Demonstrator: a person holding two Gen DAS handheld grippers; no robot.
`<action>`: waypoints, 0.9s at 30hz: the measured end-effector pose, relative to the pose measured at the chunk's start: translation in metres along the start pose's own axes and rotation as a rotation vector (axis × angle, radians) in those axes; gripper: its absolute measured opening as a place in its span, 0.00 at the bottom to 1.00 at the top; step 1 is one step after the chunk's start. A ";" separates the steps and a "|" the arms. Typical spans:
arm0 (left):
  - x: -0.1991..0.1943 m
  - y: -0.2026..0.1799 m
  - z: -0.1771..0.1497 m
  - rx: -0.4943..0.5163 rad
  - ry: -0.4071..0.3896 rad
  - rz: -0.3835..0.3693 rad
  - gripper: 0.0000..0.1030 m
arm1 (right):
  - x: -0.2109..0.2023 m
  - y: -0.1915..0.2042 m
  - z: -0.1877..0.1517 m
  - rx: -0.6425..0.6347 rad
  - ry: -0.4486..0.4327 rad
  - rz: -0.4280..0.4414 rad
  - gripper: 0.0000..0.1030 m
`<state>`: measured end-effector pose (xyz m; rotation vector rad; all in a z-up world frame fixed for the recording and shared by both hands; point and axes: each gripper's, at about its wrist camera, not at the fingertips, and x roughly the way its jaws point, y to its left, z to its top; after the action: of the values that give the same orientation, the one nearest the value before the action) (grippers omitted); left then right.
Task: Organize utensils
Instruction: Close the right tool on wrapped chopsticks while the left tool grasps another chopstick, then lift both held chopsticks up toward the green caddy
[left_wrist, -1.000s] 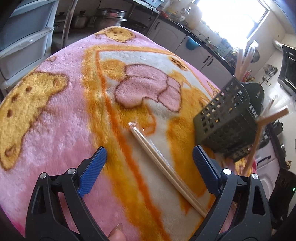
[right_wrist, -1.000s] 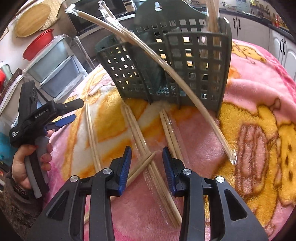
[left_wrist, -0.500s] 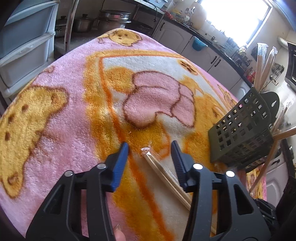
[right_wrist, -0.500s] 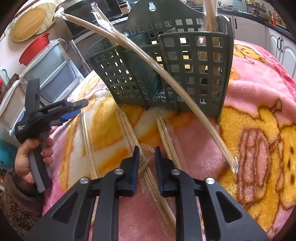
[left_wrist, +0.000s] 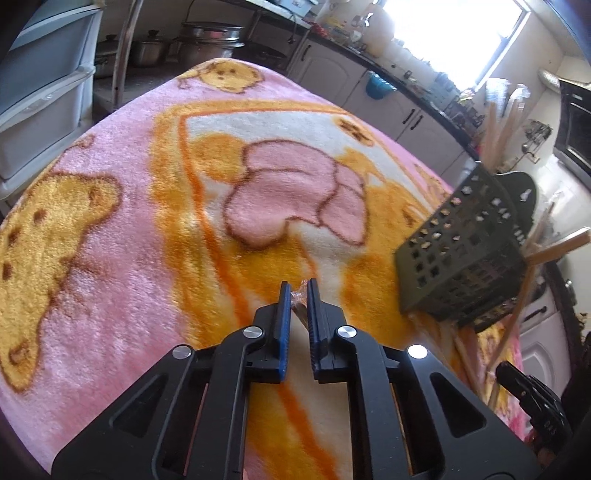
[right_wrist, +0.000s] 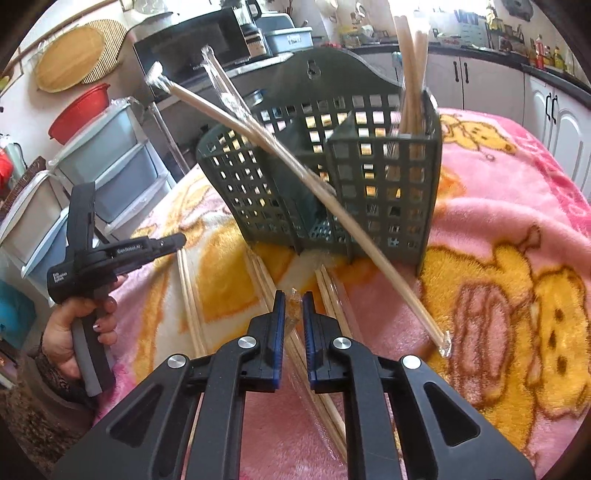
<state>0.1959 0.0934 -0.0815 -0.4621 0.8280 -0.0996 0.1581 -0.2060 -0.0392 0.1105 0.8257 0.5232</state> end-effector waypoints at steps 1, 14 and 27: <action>-0.002 -0.002 -0.001 0.005 -0.006 -0.009 0.04 | -0.003 0.000 0.001 -0.001 -0.008 0.002 0.09; -0.066 -0.046 0.005 0.098 -0.161 -0.108 0.03 | -0.030 0.001 0.005 -0.007 -0.084 0.020 0.08; -0.109 -0.083 0.006 0.164 -0.242 -0.221 0.02 | -0.064 0.007 0.010 -0.024 -0.167 0.028 0.07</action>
<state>0.1334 0.0501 0.0328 -0.4004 0.5252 -0.3076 0.1273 -0.2299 0.0125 0.1415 0.6554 0.5424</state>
